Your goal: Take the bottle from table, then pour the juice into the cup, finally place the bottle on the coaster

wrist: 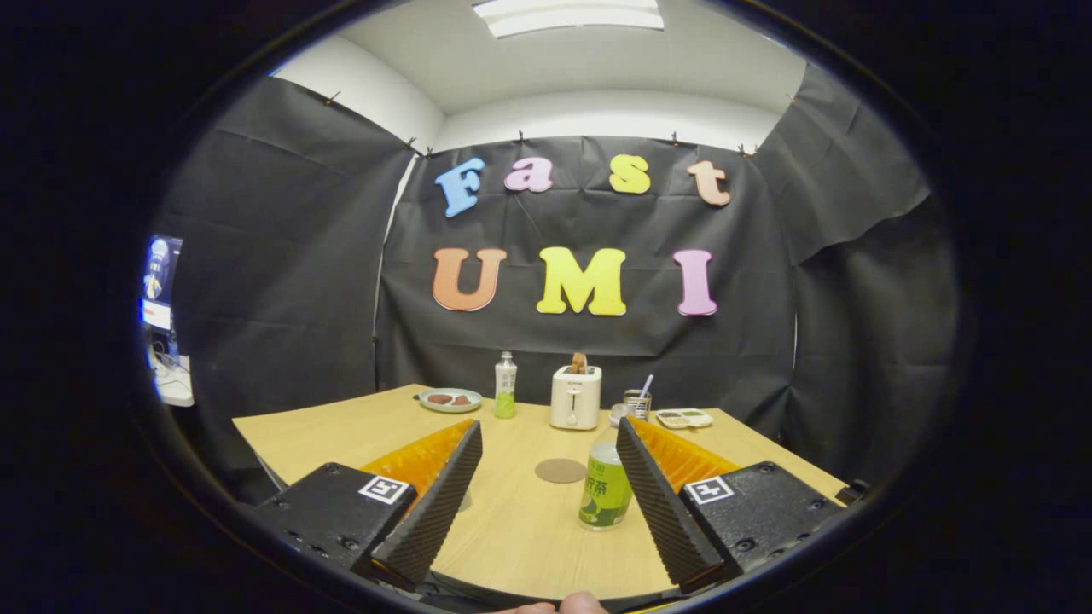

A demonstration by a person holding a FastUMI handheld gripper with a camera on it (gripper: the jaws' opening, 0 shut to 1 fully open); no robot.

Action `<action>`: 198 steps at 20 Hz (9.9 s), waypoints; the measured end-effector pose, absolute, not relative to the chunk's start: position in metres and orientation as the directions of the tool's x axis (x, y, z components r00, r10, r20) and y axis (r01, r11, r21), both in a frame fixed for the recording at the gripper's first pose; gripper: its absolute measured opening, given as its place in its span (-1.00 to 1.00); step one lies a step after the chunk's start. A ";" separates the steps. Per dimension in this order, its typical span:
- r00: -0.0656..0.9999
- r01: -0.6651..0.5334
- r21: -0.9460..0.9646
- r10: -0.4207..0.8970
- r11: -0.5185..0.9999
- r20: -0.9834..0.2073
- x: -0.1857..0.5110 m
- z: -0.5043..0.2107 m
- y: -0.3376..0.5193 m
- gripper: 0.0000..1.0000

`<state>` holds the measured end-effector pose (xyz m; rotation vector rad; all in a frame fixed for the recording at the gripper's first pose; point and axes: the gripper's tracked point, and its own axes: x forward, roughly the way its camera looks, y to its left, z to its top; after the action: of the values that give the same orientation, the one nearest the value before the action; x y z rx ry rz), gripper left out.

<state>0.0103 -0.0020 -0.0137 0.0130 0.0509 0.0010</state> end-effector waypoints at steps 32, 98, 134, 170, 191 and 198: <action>0.981 -0.040 0.041 0.047 0.998 -0.189 0.090 -0.083 -0.063 1.00; 0.874 -0.293 -0.551 -0.015 0.781 -0.485 0.145 -0.079 -0.007 0.55; 0.892 -0.350 -0.937 -0.303 0.012 -0.337 0.189 -0.052 -0.002 0.55; 0.935 -0.277 -0.918 -0.298 -0.283 -0.190 0.200 -0.010 0.021 0.54; 0.959 -0.195 -0.900 -0.269 -0.389 -0.092 0.195 0.026 0.039 0.54; 0.971 -0.136 -0.889 -0.237 -0.437 -0.032 0.194 0.041 0.045 0.54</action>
<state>0.1936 0.0447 0.0409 -2.0300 0.2646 -0.1170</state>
